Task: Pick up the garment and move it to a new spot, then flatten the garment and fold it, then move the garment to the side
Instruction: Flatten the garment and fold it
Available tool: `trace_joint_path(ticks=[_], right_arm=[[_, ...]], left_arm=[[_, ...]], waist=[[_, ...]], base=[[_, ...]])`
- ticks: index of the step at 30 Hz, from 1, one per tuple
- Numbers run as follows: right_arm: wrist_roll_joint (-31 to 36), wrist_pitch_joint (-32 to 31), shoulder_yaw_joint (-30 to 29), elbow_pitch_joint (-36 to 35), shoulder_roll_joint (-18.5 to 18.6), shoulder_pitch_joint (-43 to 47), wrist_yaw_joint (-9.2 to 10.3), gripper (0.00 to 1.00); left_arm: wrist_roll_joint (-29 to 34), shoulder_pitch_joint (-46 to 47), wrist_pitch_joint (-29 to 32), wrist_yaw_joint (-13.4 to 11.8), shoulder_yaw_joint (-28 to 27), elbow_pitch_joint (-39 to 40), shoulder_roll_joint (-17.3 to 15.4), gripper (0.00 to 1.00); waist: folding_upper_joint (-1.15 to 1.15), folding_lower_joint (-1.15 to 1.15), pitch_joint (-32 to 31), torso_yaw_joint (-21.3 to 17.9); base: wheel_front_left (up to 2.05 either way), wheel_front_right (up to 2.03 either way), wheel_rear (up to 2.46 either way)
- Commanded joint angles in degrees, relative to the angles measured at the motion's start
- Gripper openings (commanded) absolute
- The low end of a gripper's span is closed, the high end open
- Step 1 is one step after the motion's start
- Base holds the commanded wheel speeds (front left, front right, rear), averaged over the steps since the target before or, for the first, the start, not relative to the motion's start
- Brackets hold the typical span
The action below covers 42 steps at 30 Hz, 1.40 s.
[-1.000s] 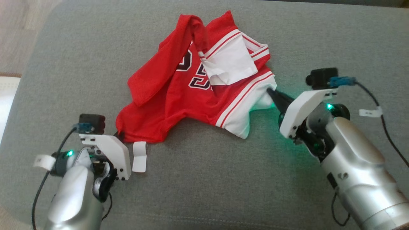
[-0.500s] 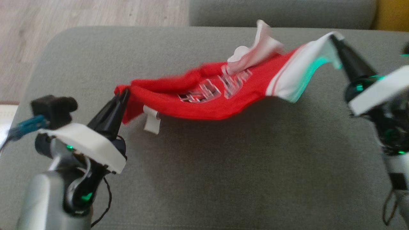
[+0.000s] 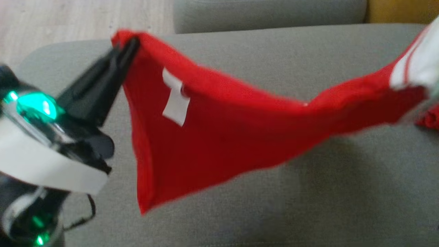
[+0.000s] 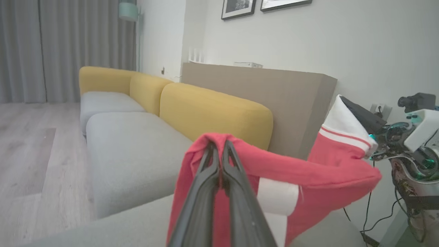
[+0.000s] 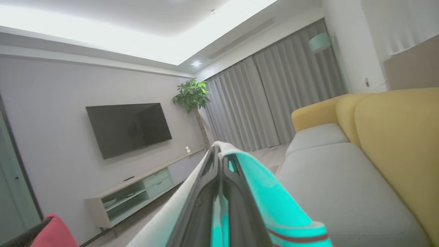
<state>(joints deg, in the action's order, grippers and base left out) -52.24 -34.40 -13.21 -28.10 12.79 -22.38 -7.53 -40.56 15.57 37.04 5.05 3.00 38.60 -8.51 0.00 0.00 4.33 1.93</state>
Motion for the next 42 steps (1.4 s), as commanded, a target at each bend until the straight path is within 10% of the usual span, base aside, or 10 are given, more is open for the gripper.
trace_joint_path(ticks=[1, 8, 16, 29, 42], right_arm=[[2.09, -3.17, -1.19, -2.43, -0.24, -5.82, 0.04, 0.00], [9.26, -11.05, -0.63, 3.88, -3.28, -16.91, 0.04, 0.00], [22.15, -4.82, 6.26, 22.20, -5.50, -31.80, 0.04, 0.00], [33.73, 23.21, 8.10, 51.56, -9.35, -66.16, 0.04, 0.00], [20.49, 27.43, 23.92, 49.21, -2.27, -30.29, 0.04, 0.00]], left_arm=[[-0.52, 5.66, 1.64, -0.26, -2.63, 1.45, -2.34, 0.00], [-1.79, 15.68, 5.69, -0.59, -3.01, -8.81, -5.07, 0.00], [4.56, 30.40, 2.92, -1.66, -1.85, -28.55, -5.90, 0.00], [19.63, 65.68, -29.58, -0.87, 3.07, -64.79, -2.83, 0.00], [18.60, 44.38, -39.82, 2.38, 13.52, -78.56, -5.12, 0.00]], waist=[[0.00, 0.00, 1.68, -1.07], [0.00, 0.00, 7.72, -1.43], [0.00, 0.00, 14.69, -0.57], [0.00, 0.00, 29.65, -0.90], [0.00, 0.00, 24.26, -2.62]], base=[[0.00, 0.00, 0.00], [0.00, 0.00, 0.00], [0.00, 0.00, 0.00], [0.00, 0.00, 0.00], [0.00, 0.00, 0.00]])
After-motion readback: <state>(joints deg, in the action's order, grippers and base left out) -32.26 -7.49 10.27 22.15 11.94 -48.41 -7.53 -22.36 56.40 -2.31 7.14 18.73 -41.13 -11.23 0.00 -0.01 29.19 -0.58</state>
